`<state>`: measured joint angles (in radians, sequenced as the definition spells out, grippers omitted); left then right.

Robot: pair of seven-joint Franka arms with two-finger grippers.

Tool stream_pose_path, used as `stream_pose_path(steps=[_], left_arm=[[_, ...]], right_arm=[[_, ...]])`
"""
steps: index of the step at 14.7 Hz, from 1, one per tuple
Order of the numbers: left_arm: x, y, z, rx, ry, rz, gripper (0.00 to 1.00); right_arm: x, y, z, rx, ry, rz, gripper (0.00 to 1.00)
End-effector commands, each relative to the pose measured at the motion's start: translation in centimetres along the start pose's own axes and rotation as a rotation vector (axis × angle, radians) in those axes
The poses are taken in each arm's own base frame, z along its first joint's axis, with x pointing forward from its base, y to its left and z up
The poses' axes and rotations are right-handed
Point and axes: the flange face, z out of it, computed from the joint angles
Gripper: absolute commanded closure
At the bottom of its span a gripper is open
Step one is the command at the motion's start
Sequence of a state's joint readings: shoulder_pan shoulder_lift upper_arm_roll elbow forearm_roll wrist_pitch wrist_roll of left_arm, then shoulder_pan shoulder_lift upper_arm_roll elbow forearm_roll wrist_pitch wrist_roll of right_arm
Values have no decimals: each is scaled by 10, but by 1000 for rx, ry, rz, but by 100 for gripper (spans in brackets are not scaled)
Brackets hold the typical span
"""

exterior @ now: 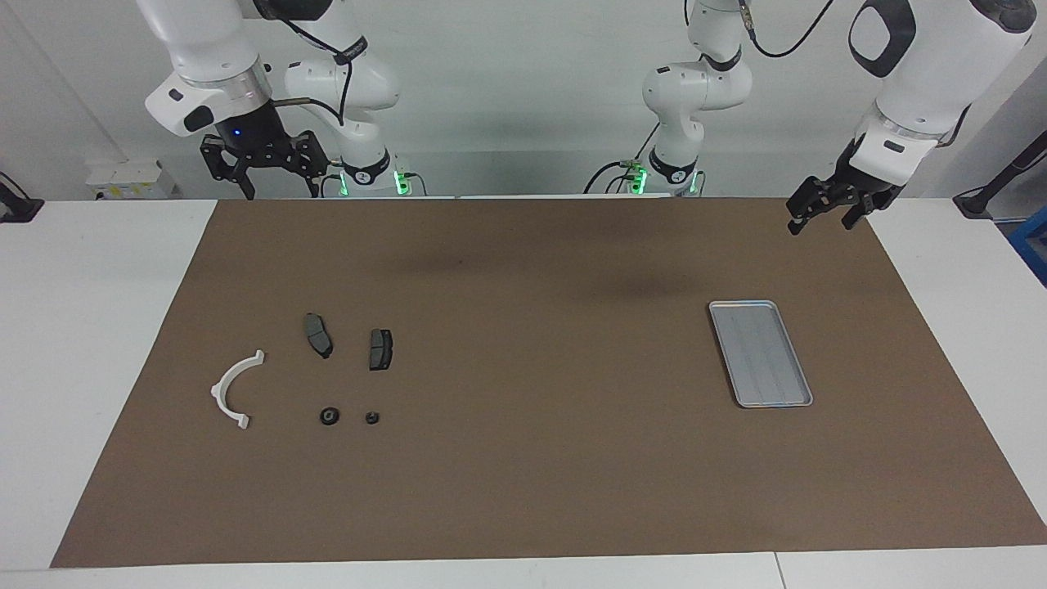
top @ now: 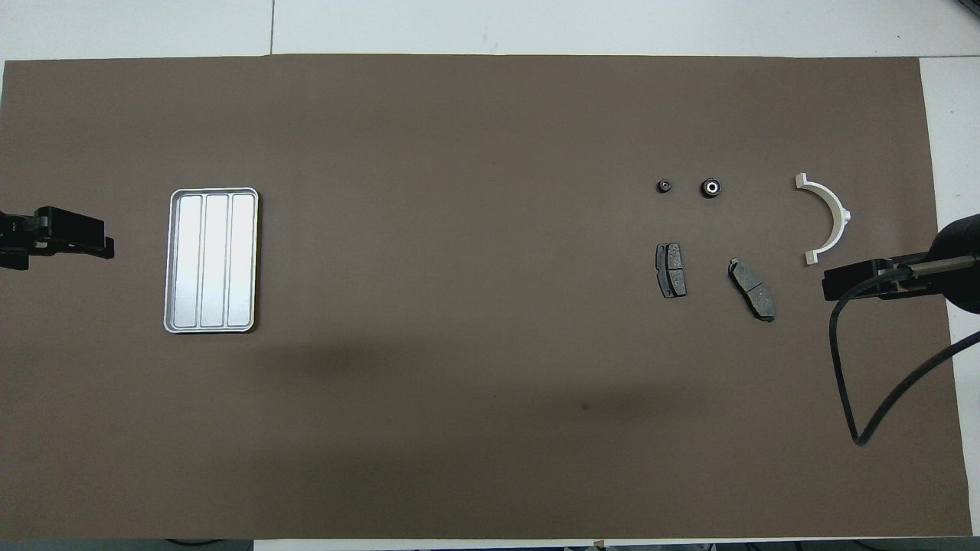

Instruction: Place bearing gear from tray to pile

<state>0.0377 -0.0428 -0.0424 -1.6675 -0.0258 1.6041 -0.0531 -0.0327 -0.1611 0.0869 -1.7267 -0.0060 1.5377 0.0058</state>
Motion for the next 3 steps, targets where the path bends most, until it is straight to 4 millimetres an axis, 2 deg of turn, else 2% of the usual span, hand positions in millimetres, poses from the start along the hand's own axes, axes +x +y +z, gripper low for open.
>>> stream_pose_path(steps=[1,3], left_arm=[[-6,0,0,-11,13,12,0],[-6,0,0,-11,11,12,0]], right_arm=[[0,3,-2,-7,14,-14,0],[0,2,-2,-7,14,-16,0]])
